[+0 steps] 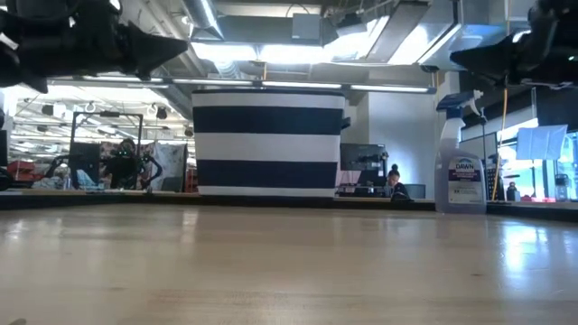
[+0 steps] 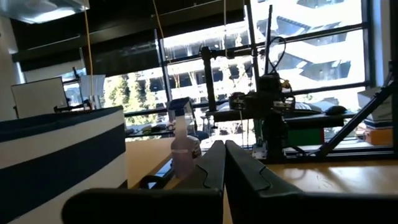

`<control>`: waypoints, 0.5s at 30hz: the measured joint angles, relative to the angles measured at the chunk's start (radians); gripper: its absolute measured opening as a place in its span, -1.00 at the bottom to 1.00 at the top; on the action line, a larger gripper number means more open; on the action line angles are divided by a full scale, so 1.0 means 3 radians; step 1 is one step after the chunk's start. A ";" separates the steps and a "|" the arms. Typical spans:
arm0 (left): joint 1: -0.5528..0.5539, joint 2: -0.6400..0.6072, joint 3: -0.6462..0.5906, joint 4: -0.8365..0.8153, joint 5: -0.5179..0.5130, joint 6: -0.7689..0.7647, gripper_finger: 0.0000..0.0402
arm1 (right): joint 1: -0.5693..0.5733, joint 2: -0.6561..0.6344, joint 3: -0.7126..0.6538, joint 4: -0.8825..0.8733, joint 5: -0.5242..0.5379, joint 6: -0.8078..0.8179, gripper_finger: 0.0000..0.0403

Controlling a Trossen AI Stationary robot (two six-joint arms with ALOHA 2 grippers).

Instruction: Fold Laundry from Bin

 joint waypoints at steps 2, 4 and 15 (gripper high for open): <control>0.0090 0.0000 -0.0063 0.0097 0.0108 0.0008 -1.00 | -0.0235 0.0034 0.0001 -0.0030 -0.0077 0.0026 -0.95; 0.0203 -0.0001 -0.0114 0.0133 0.0188 0.0008 -1.00 | -0.0491 0.0050 0.0001 -0.0059 -0.0226 0.0059 -0.95; 0.0937 0.0129 -0.0251 0.0217 0.1075 -0.0188 -1.00 | -0.1939 0.0058 0.0001 -0.0625 -0.1006 0.0572 -0.98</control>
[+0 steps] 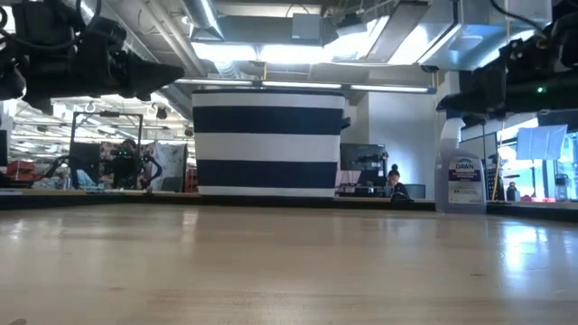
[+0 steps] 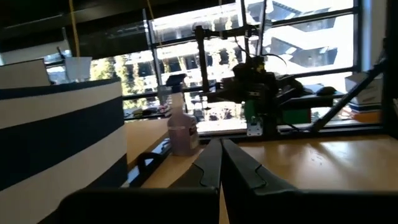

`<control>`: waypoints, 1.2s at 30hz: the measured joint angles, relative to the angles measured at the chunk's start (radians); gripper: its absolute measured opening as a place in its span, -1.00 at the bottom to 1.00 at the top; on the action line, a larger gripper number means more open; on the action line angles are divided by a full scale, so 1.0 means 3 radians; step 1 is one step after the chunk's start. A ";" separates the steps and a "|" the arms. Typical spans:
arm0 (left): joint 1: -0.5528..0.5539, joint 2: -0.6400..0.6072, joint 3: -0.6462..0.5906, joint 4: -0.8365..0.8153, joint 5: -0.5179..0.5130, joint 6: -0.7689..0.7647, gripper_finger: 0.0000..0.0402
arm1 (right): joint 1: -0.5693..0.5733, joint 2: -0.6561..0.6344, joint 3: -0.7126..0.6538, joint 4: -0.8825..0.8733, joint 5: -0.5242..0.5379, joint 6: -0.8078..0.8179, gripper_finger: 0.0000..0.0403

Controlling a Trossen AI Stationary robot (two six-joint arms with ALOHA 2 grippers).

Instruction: Fold Laundry from Bin

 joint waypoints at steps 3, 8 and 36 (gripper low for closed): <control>0.0110 -0.0001 0.0000 0.0008 -0.0069 0.0002 -1.00 | -0.0195 0.0001 0.0000 -0.0087 -0.0001 0.0116 -0.98; 0.0157 -0.0001 0.0000 0.0005 -0.0256 0.0006 -1.00 | -0.0314 0.0001 0.0000 -0.0084 0.0123 0.0154 -0.97; 0.0156 -0.0001 0.0000 0.0000 -0.0479 0.0037 -1.00 | -0.0305 0.0003 0.0000 -0.0130 0.0173 0.0773 -0.97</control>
